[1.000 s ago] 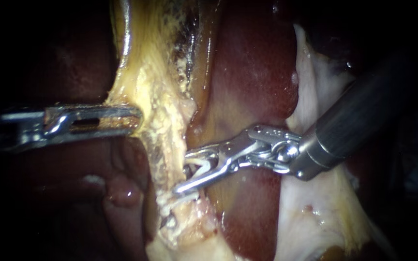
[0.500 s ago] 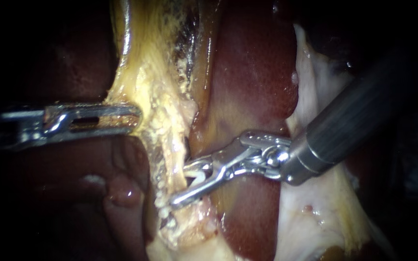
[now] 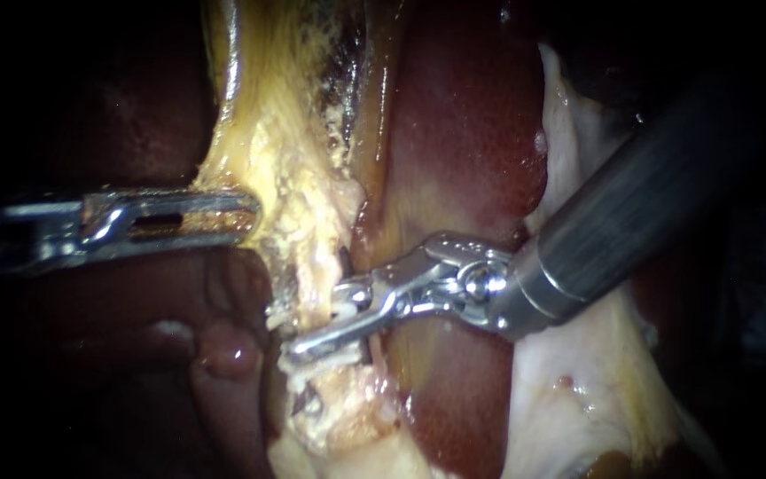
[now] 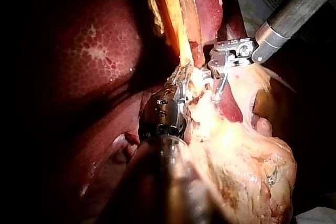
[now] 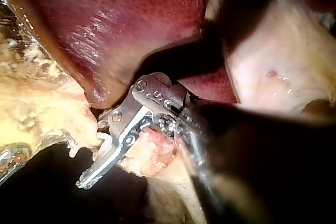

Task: Clipping third clip left tube

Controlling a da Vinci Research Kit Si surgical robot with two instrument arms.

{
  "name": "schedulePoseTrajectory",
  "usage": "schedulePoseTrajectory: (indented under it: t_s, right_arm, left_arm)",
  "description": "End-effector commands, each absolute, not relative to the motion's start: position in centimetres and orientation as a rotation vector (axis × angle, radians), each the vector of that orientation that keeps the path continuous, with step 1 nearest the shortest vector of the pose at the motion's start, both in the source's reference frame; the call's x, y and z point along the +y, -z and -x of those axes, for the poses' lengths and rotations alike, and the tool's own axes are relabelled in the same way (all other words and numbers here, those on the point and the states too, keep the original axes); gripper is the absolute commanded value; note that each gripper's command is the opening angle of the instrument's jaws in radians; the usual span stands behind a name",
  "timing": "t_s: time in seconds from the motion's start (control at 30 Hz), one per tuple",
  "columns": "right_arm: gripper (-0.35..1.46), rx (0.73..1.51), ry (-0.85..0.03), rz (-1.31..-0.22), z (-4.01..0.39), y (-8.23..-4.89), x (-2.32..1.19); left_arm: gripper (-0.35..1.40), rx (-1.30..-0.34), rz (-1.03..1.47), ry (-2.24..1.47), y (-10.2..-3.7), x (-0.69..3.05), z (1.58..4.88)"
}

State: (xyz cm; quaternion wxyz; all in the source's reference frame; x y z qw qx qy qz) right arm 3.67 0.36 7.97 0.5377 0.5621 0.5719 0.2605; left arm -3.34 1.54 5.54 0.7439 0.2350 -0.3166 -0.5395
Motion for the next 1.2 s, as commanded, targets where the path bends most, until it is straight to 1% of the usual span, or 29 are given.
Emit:
schedulePoseTrajectory:
  t_s: [0.03,0.17,0.33,0.43,0.47,0.5,0.53,0.6,0.73,0.87,1.2]
  right_arm:
    - [0.46,1.359,-0.628,-1.332,-3.66,-7.96,0.39]
    - [0.42,1.358,-0.644,-1.325,-3.62,-7.96,0.47]
    - [0.36,1.345,-0.656,-1.336,-3.63,-7.96,0.47]
    - [0.24,1.329,-0.677,-1.348,-3.63,-7.97,0.47]
    - [0.11,1.323,-0.697,-1.349,-3.62,-7.97,0.46]
    - [-0.16,1.316,-0.714,-1.350,-3.61,-7.97,0.45]
    - [-0.35,1.312,-0.720,-1.353,-3.60,-7.97,0.45]
    - [-0.35,1.300,-0.711,-1.367,-3.59,-7.99,0.46]
    - [-0.35,1.264,-0.780,-1.384,-3.55,-8.02,0.49]
    - [-0.35,1.253,-0.801,-1.389,-3.53,-8.03,0.48]
    - [-0.35,1.242,-0.797,-1.403,-3.54,-8.02,0.45]
  left_arm:
    - [-0.35,-0.694,-0.515,1.181,-5.54,1.54,3.34]
    - [-0.35,-0.694,-0.515,1.181,-5.54,1.54,3.33]
    - [-0.35,-0.694,-0.515,1.181,-5.54,1.54,3.33]
    - [-0.35,-0.694,-0.515,1.181,-5.54,1.54,3.33]
    - [-0.35,-0.694,-0.515,1.181,-5.54,1.54,3.33]
    - [-0.35,-0.694,-0.515,1.181,-5.54,1.54,3.33]
    - [-0.35,-0.694,-0.515,1.181,-5.54,1.54,3.33]
    - [-0.35,-0.694,-0.515,1.181,-5.54,1.54,3.33]
    - [-0.35,-0.694,-0.515,1.181,-5.54,1.54,3.33]
    - [-0.35,-0.694,-0.515,1.181,-5.54,1.54,3.33]
    - [-0.35,-0.694,-0.514,1.181,-5.55,1.54,3.33]
